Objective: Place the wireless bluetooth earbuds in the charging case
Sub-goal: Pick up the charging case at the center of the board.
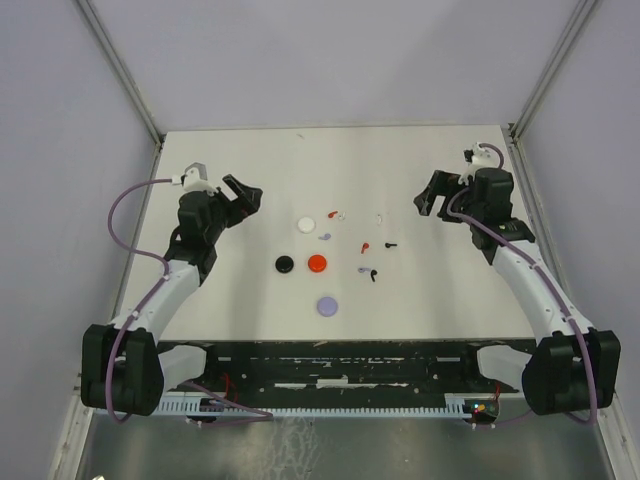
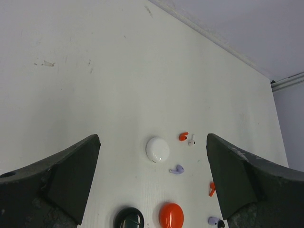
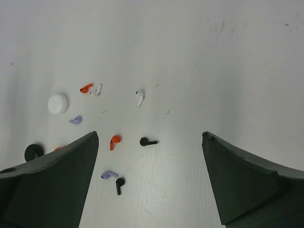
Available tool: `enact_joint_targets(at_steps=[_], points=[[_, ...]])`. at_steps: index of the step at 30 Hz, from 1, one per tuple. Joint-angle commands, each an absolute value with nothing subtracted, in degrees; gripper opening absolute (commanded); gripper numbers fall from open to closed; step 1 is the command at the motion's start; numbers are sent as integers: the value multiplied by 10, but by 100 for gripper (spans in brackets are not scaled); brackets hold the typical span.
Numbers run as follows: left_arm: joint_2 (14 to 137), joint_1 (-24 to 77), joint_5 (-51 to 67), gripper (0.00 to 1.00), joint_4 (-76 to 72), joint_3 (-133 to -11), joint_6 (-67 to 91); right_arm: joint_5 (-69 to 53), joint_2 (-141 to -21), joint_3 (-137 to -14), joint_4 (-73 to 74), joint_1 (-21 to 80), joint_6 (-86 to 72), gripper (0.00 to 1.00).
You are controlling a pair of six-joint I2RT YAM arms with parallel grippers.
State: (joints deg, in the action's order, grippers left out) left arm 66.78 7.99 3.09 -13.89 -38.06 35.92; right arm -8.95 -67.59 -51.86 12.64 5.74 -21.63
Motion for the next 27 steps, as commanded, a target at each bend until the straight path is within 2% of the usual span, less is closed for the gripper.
enact_joint_targets(at_steps=[1,6,13,20,27], points=[[649,77,40,99,-131,-399,347,-149,-690,-556,120,72,-219,97],[642,77,65,99,-141,-373,352,-76,-718,-580,140,213,-186,96],[645,79,70,98,-114,-366,338,23,-819,-644,160,377,-167,94],[649,79,61,97,-97,-373,324,72,-920,-725,189,444,-147,93],[642,79,66,96,-87,-373,319,83,-973,-745,203,482,-101,90]])
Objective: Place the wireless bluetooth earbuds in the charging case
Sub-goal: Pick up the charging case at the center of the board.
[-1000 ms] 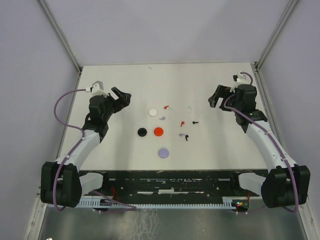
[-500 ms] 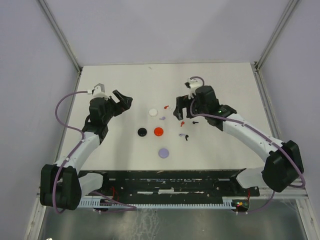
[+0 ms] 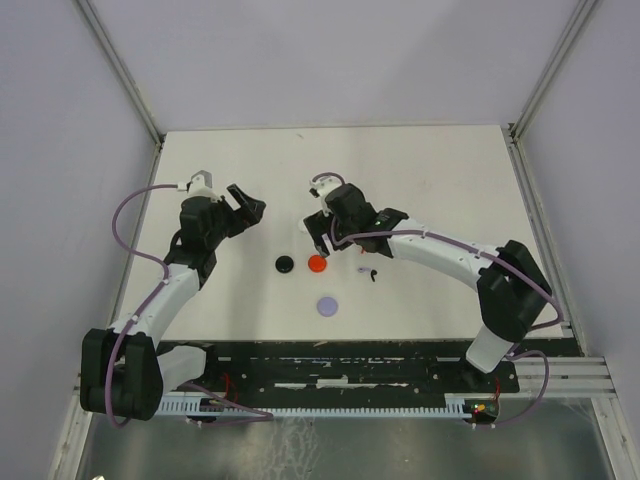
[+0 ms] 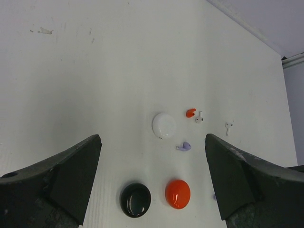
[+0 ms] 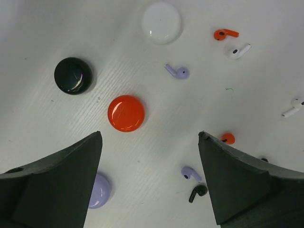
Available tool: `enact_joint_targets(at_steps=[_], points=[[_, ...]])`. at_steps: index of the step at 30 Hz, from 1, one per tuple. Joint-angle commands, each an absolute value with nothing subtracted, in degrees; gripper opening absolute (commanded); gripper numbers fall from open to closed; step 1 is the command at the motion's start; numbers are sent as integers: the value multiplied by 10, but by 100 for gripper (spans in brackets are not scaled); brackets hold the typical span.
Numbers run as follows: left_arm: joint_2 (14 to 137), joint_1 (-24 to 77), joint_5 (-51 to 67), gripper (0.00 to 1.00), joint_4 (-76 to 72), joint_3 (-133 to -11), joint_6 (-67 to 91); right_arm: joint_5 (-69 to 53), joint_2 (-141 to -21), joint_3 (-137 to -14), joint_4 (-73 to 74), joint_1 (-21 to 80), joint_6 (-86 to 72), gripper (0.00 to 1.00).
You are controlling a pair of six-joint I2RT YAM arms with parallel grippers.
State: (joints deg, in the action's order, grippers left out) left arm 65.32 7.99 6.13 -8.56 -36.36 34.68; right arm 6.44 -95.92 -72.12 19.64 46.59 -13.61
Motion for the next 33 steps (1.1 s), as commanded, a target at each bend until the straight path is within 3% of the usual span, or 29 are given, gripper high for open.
enact_joint_targets(at_steps=[1,9,33], points=[[641,79,68,96,-87,-373,319,78,-976,-743,200,486,-94,90],[642,78,78,95,-81,-377,312,11,-991,-723,190,489,-24,93],[644,78,83,95,-70,-377,305,22,-1091,-728,184,498,23,92]])
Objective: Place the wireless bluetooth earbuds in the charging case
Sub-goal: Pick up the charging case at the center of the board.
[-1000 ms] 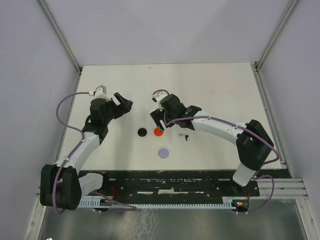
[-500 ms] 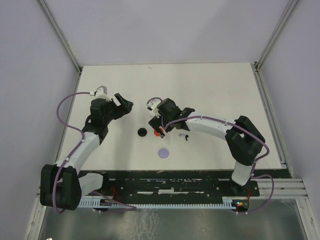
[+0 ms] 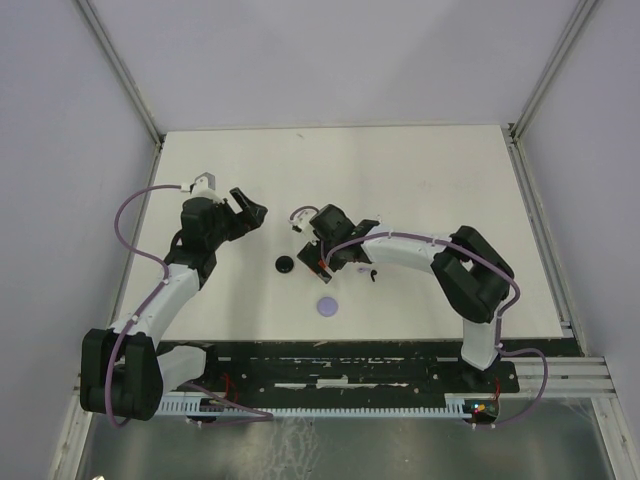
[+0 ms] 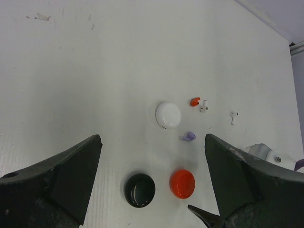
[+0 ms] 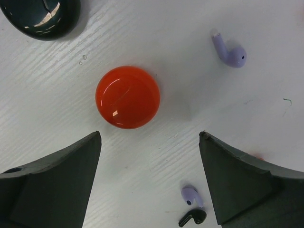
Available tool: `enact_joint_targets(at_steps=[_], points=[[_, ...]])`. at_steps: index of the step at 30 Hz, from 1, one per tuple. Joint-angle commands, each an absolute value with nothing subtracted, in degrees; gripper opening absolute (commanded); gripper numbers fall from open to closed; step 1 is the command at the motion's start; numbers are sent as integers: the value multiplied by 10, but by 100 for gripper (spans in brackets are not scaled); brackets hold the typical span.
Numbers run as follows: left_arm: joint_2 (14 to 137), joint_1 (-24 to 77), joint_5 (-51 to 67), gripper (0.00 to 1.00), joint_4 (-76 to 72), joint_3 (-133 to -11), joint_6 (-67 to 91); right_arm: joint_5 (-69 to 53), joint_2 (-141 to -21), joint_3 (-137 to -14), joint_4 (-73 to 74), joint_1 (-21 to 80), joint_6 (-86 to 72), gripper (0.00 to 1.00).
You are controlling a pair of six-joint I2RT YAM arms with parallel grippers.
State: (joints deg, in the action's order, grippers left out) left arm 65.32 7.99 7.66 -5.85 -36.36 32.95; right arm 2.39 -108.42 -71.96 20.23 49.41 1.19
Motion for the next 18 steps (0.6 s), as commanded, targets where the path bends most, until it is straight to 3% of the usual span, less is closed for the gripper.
enact_joint_targets(at_steps=[1,18], points=[[643,78,82,95,-70,-377,305,22,-1094,-731,184,497,23,92],[644,79,75,95,-61,-380,299,25,-1144,-770,170,503,21,88]])
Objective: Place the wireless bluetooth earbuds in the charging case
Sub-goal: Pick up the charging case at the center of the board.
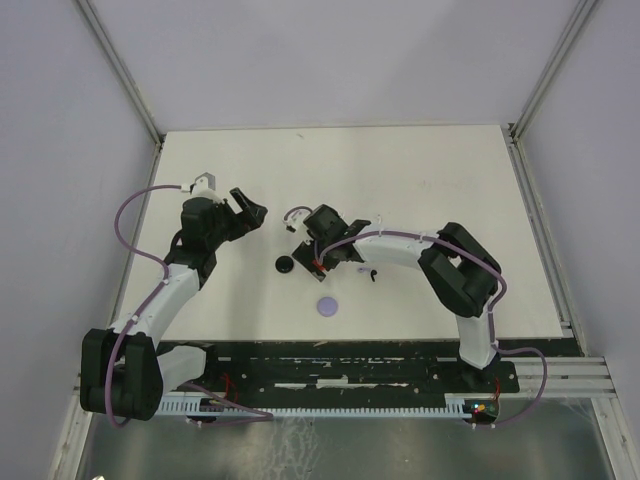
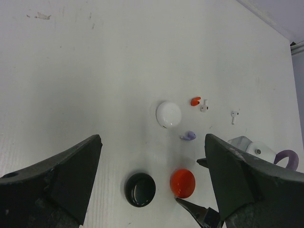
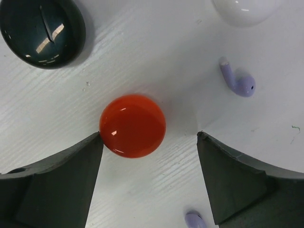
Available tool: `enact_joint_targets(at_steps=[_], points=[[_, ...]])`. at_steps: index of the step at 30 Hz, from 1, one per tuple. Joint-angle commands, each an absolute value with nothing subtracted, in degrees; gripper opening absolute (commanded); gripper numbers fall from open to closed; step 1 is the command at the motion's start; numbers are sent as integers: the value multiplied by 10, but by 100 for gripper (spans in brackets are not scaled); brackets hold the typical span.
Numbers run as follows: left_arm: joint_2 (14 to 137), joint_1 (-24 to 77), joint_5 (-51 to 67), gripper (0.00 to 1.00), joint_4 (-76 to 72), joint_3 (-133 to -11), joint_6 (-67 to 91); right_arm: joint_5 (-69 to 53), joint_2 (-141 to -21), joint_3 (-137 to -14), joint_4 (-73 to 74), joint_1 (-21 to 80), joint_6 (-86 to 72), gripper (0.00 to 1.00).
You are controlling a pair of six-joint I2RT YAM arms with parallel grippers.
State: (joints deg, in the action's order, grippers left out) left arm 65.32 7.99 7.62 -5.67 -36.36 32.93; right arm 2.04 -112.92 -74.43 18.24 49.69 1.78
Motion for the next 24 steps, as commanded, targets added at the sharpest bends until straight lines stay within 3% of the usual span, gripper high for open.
enact_joint_targets(at_steps=[1,24], points=[[644,79,74,95,-60,-380,299,25,-1146,-772,170,503,20,87],[647,78,69,95,-56,-382,298,64,-1164,-801,149,504,0,85]])
